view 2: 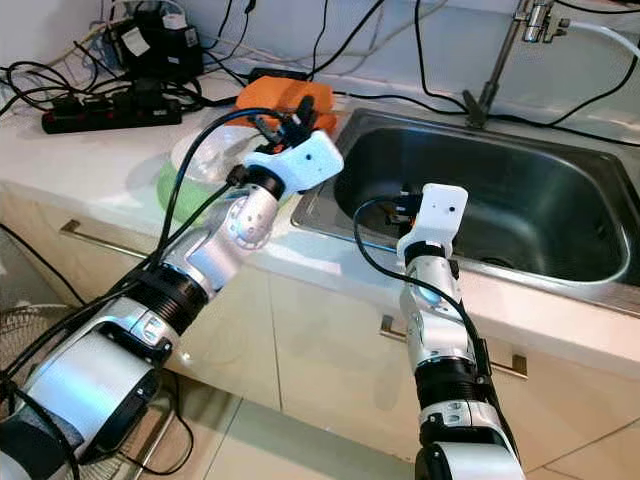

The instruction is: Kitchen organization

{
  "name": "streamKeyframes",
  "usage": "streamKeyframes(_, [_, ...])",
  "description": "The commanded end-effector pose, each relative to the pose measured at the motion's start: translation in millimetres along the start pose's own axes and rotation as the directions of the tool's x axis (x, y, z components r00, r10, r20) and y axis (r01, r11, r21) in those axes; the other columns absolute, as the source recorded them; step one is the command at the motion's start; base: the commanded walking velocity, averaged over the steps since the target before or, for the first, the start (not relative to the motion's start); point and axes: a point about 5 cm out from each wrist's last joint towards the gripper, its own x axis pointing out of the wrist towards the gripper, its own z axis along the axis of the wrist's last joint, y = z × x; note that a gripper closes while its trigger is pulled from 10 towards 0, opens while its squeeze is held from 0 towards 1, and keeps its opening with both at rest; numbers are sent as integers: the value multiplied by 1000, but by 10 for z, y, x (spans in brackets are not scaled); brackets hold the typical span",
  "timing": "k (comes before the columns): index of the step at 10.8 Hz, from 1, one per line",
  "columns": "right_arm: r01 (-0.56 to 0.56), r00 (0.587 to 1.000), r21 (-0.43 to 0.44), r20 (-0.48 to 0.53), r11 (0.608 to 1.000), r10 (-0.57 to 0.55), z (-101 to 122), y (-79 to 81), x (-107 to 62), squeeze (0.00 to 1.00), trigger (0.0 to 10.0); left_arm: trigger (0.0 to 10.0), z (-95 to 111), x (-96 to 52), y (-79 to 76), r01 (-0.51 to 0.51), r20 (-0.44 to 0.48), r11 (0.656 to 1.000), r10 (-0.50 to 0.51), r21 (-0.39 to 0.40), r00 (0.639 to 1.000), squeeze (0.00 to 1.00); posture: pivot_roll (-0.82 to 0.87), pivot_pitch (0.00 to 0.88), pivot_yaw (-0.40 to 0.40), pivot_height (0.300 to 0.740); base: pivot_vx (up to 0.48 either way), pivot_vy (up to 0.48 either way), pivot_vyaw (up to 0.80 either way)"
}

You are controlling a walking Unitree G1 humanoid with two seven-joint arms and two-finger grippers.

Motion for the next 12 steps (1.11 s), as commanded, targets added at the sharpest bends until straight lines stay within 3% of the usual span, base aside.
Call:
streamKeyframes(1, [6, 1000, 18, -11, 1000, -6, 1, 9, 21, 0, 10000, 10000, 57, 10, 15, -9, 24, 1000, 9, -18, 1000, 0, 154, 4, 0, 740, 0, 0, 0])
streamKeyframes(4, [2, 1000, 22, -8, 1000, -2, 2, 22, 20, 0, 10000, 10000, 162, 7, 114, -69, 106, 997, 70, -15, 992, 0, 155, 2, -1, 740, 0, 0, 0])
streamKeyframes(5, [-2, 1000, 19, -3, 1000, 2, 13, 31, 25, 0, 10000, 10000, 301, 12, 232, -113, 197, 993, 118, -39, 973, 0, 155, 3, -2, 740, 0, 0, 0])
streamKeyframes(6, [-5, 1000, 16, -1, 1000, 5, 19, 30, 27, 0, 10000, 10000, 448, -2, 336, -127, 278, 986, 152, -107, 948, 0, 159, 4, -4, 740, 0, 0, 0])
streamKeyframes(8, [-10, 1000, 13, 4, 1000, 10, 31, 36, 35, 0, 10000, 10000, 668, -83, 348, -2, 398, 948, 135, -319, 907, 0, 160, 4, -5, 740, 0, 0, 0])
streamKeyframes(9, [-23, 1000, 11, 14, 1000, 23, 54, 54, 43, 247, 10000, 10000, 724, -133, 312, 91, 432, 893, 122, -441, 893, 0, 156, 0, -5, 740, 0, 0, 0])
streamKeyframes(10, [-42, 999, 9, 27, 999, 41, 78, 66, 45, 1000, 10000, 10000, 715, -150, 298, 134, 423, 837, 123, -530, 898, 0, 154, 0, -3, 740, 0, 0, 0])
streamKeyframes(11, [-70, 997, 12, 47, 997, 69, 127, 57, 58, 1000, 10000, 10000, 687, -161, 319, 174, 414, 767, 129, -618, 901, 0, 150, 0, 0, 740, 0, 0, 0])
streamKeyframes(12, [-130, 989, 4, 70, 992, 129, 189, 48, 67, 1000, 10000, 10000, 631, -173, 352, 186, 405, 733, 131, -654, 905, 0, 149, 0, 2, 740, 0, 0, 0])
